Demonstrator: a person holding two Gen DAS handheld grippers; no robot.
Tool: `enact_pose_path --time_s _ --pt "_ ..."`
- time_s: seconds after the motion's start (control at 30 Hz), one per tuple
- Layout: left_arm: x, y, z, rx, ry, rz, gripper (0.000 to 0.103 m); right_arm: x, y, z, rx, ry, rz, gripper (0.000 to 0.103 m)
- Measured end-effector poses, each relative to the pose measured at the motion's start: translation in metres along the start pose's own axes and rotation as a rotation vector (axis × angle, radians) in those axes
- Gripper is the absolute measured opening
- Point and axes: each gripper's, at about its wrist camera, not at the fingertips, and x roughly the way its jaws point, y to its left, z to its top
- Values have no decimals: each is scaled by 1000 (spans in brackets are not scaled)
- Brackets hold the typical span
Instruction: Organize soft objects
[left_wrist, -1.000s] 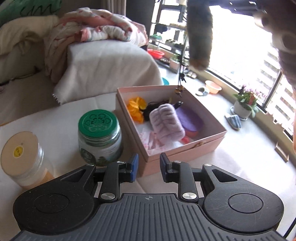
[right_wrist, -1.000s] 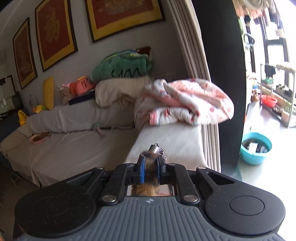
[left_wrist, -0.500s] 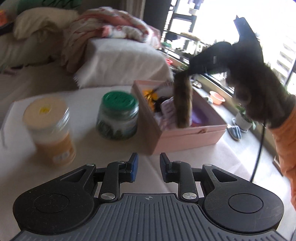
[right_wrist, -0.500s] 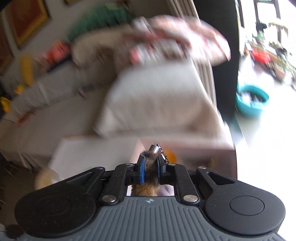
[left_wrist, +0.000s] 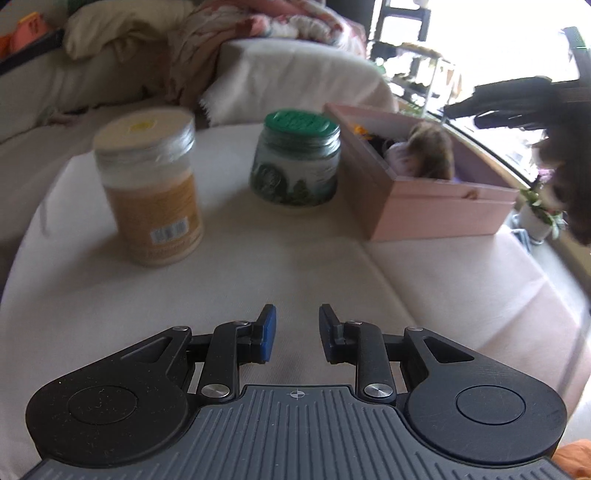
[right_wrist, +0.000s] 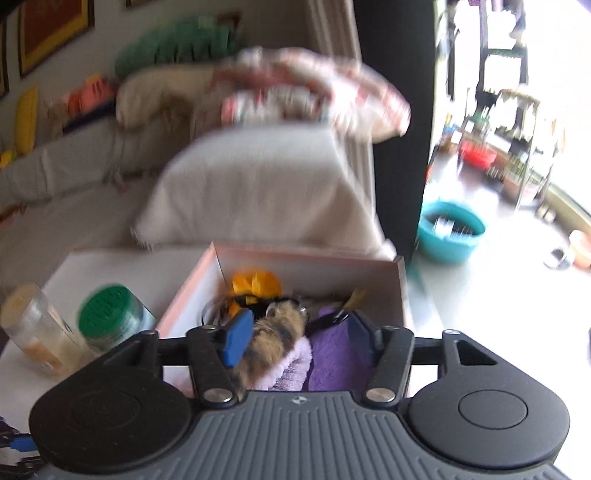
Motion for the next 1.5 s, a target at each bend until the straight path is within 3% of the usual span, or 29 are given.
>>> enact_pose_path --time_s 0.17,0.27,0.33,0.43,0.53,0.6,0.7,0.73,0.77,1.03,1.5 --pt "4 -11 -8 4 -25 38 34 -56 11 -37 -33 -85 -41 73" --pt "8 -27 -11 19 -46 53 58 -64 15 -70 -34 -38 -48 75" --pt "13 -41 -14 53 -53 64 81 -61 14 -89 -4 22 -41 75" --pt "19 -55 -18 38 -80 111 89 -44 13 -114 40 121 -31 75" --pt "27 -65 -15 -30 -103 165 90 -36 13 -130 73 155 -32 76" --pt "31 -73 -15 -40 -119 205 90 -37 18 -135 44 126 -54 77" --pt "32 -78 -17 -40 -148 218 89 -35 23 -140 -11 108 -93 91" --pt "32 -78 -17 -39 -153 217 89 -33 23 -141 -6 100 -114 101" --pt "31 -79 -17 -40 -156 217 89 -33 17 -143 29 111 -131 103" --pt "34 -85 -16 -52 -159 235 90 -34 14 -145 74 65 -199 103" --pt "33 -86 -16 -53 -159 235 91 -30 15 -146 38 41 -151 103"
